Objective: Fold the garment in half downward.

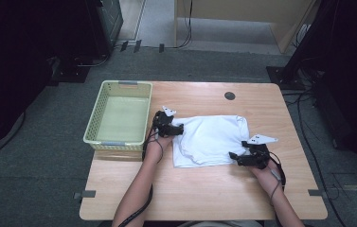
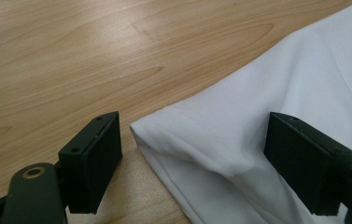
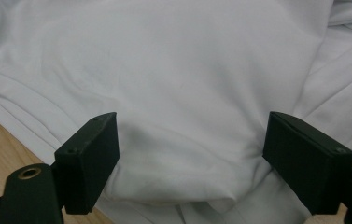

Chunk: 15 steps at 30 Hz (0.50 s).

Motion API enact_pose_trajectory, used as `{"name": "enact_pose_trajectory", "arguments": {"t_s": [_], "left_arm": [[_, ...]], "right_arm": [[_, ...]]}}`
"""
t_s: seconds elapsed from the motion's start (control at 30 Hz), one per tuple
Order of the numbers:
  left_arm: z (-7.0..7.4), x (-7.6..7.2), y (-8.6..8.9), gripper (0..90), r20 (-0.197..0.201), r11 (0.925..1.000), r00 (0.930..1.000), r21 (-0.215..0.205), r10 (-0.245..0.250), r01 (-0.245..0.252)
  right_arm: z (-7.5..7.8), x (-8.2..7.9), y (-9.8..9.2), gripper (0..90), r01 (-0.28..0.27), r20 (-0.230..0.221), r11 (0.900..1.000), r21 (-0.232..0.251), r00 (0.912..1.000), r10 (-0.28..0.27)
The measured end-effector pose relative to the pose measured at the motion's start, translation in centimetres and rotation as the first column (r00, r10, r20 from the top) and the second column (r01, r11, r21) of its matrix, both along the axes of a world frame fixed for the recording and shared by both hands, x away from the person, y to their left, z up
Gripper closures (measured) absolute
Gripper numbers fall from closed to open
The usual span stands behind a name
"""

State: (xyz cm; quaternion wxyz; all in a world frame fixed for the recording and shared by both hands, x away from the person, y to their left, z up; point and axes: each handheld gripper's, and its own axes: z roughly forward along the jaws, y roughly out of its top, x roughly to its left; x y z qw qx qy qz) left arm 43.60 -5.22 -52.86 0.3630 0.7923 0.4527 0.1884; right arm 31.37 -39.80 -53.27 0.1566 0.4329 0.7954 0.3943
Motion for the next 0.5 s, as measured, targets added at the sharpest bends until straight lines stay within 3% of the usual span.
{"name": "enact_pose_trajectory", "arguments": {"t_s": [0.17,0.5], "left_arm": [[-0.01,0.06,0.08,19.4,0.001,0.9999,0.9999,0.0,-0.015,0.015],[-0.02,0.11,0.0,20.7,0.006,1.0,1.0,0.006,0.006,-0.006]], "right_arm": [[-0.01,0.06,-0.04,18.8,0.006,-0.001,1.0,0.001,1.0,-0.006],[-0.02,0.43,-0.08,19.2,0.027,0.007,0.999,-0.018,0.9996,-0.027]]}}
